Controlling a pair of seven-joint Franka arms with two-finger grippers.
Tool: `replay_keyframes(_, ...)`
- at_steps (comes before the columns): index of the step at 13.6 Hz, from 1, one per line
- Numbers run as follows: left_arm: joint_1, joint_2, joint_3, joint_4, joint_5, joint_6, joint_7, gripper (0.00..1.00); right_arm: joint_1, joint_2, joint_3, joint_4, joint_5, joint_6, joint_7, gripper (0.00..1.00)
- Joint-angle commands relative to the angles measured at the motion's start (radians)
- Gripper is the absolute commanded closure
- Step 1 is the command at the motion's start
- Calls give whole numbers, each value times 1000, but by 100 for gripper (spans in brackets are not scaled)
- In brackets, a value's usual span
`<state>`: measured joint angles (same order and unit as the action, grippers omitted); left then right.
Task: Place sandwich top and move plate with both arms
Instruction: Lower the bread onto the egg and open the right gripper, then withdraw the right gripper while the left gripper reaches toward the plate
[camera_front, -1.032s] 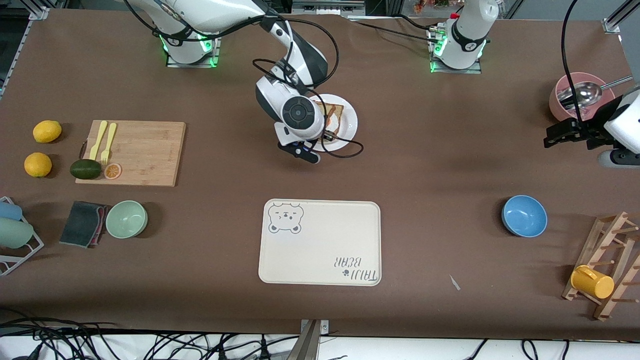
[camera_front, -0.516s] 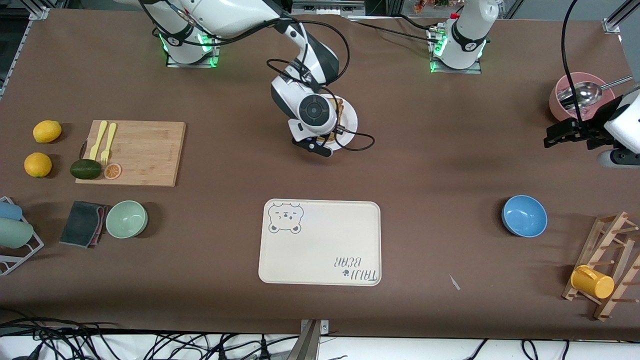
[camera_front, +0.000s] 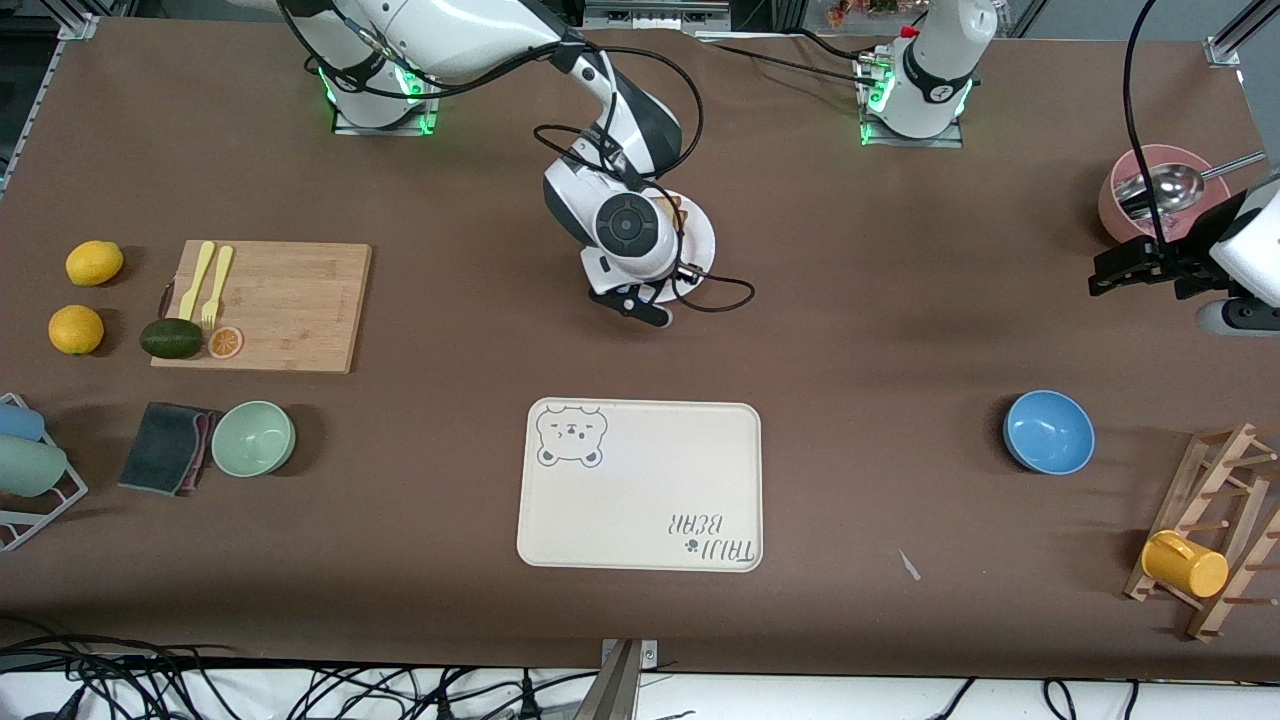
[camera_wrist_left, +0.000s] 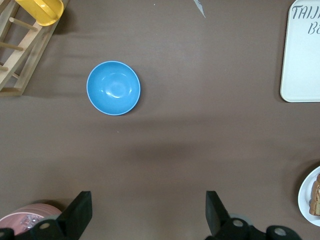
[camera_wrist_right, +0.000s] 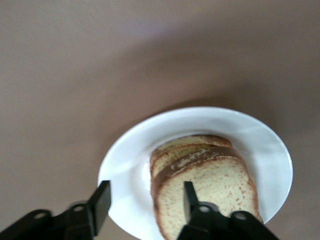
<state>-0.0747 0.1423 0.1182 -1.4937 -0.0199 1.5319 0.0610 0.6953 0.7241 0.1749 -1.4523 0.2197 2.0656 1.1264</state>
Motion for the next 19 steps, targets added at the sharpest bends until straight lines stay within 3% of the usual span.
replay_keyframes(1,3,3,0,15,-17,1,-4,0,-46,-54,-11,6,4,-44,-23,0)
replay_keyframes(4,4,25,1,12,-66,1,-1,0,-127,-126,-11,7,-68,-140,-112,0)
replay_keyframes(8,-4,48,-3,1,-128,34,-56,1,-270,-225,-40,7,-92,-278,-428,0)
replay_keyframes(12,4,94,-2,1,-300,69,-66,1,-287,-301,-225,6,-92,-372,-768,0)
replay_keyframes(14,3,109,-5,9,-319,71,-38,1,-287,-327,-320,6,-92,-377,-916,0)
replay_keyframes(16,6,134,-2,3,-391,70,66,0,-287,-345,-415,6,-85,-381,-1054,0)
replay_keyframes(19,9,177,-6,0,-506,67,82,0,-287,-405,-494,4,-92,-401,-1123,0)
